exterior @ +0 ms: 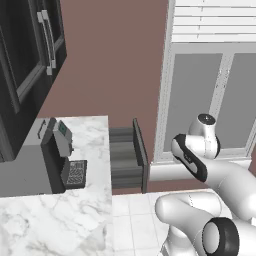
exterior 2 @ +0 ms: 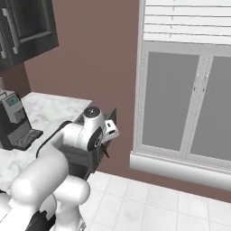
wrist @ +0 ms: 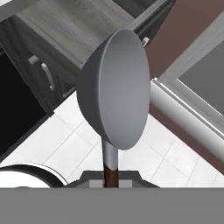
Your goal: Organize the utensils by type. Pick up the wooden spoons from the counter and place them in the open cabinet. Then pick up the metallic utensils from the counter and place them in the open drawer.
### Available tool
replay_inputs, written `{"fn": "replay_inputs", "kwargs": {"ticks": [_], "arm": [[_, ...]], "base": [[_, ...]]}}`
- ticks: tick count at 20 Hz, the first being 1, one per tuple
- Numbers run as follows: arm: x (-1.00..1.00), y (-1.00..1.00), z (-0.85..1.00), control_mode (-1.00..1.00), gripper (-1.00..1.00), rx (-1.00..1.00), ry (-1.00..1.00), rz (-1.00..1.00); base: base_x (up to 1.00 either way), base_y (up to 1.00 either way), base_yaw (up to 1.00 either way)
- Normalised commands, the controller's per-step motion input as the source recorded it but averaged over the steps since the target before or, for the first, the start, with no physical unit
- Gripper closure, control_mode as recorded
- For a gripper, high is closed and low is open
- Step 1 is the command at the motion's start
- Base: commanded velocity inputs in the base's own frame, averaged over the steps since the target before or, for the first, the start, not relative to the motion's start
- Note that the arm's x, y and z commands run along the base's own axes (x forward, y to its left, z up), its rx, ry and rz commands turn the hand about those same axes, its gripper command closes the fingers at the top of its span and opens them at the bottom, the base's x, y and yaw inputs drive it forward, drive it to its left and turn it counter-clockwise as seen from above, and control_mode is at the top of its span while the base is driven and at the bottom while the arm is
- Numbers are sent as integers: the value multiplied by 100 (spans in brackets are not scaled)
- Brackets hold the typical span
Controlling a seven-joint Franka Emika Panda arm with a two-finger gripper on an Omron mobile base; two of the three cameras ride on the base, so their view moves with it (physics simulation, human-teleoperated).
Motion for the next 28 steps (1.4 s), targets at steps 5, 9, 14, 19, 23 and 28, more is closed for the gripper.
{"fn": "replay_inputs", "kwargs": {"ticks": [5, 9, 14, 19, 23, 28], "arm": [[0, 0, 0, 100, 100, 0, 0, 0], [0, 0, 0, 100, 100, 0, 0, 0], [0, 0, 0, 100, 100, 0, 0, 0], [0, 0, 0, 100, 100, 0, 0, 0], [0, 0, 0, 100, 100, 0, 0, 0], [-1, 1, -2, -100, 100, 0, 0, 0]], "base": [[54, 32, 3], [49, 19, 3], [53, 7, 0], [59, 13, 0], [9, 6, 0], [0, 0, 0]]}}
